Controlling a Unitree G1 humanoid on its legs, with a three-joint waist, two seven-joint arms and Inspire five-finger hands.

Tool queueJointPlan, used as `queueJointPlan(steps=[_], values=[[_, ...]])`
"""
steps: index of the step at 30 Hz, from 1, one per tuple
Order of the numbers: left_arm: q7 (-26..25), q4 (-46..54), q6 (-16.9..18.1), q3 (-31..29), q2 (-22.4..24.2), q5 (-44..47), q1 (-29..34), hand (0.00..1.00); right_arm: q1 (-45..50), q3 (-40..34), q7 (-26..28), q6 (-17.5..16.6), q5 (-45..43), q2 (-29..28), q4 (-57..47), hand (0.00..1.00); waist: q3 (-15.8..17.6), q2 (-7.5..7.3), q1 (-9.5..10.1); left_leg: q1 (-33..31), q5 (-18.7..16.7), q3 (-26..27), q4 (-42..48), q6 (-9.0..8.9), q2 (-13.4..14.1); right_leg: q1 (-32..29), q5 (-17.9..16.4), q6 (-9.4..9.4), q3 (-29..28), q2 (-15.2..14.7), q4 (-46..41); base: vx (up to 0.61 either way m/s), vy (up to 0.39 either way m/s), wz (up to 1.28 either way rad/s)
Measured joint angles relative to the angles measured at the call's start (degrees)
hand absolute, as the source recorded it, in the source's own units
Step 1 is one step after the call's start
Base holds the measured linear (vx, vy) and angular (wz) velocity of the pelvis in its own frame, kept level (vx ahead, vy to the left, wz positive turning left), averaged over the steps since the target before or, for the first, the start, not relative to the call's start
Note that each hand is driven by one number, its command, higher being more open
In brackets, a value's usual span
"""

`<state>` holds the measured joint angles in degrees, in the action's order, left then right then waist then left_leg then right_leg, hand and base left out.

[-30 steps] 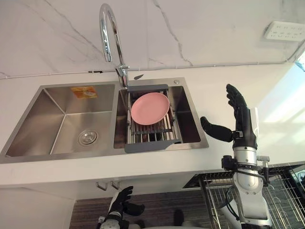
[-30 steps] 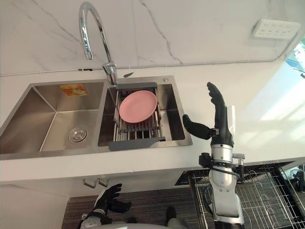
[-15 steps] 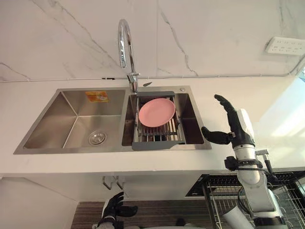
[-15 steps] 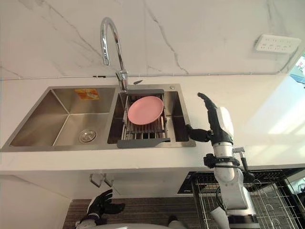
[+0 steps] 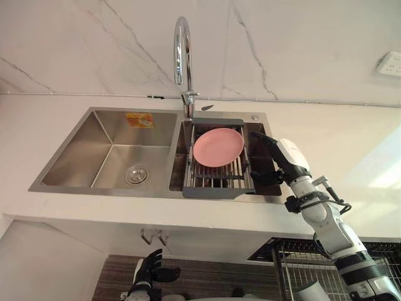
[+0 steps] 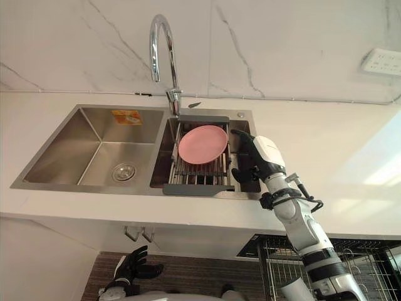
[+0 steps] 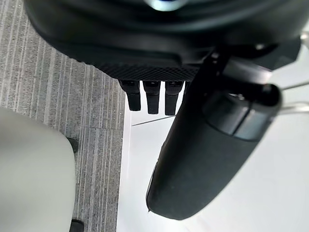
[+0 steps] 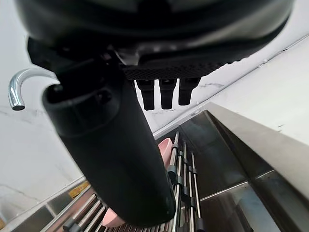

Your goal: Walk over to the sink, pick up the cup, carry it to the dishwasher, place the cup inside the dishwasher, then close the dishwasher door

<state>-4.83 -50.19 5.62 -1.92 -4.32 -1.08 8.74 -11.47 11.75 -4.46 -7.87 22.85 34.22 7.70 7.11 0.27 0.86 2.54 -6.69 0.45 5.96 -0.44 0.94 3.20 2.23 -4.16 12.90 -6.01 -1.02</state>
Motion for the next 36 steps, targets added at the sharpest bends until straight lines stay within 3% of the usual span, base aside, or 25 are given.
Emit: queueJointPlan(steps=[15,36], values=[[-0.1,0.0,0.5,-0.2,-0.2,0.0,-0.9,0.90,-9.4,6.7,-0.2,-0.3,3.7,4.0,8.0,0.90,1.7,0.08,0.69,-1.1,0.3,-1.4,0.0,0.01,-0.2,-0.3,-0.2,0.01,1.4,-0.1,0.2,0.00,-0.004,0.04],[-0.2,0.6,1.1,-0.2,-0.8,0.5,-2.1,0.90,-18.7,10.8,-4.0,1.3,13.9,4.4,16.2,0.90,4.0,0.39,2.17,-6.0,0.3,-1.7,3.7,0.02,-0.3,-2.4,-0.2,-0.02,3.3,-0.4,0.4,0.00,0.001,0.04]])
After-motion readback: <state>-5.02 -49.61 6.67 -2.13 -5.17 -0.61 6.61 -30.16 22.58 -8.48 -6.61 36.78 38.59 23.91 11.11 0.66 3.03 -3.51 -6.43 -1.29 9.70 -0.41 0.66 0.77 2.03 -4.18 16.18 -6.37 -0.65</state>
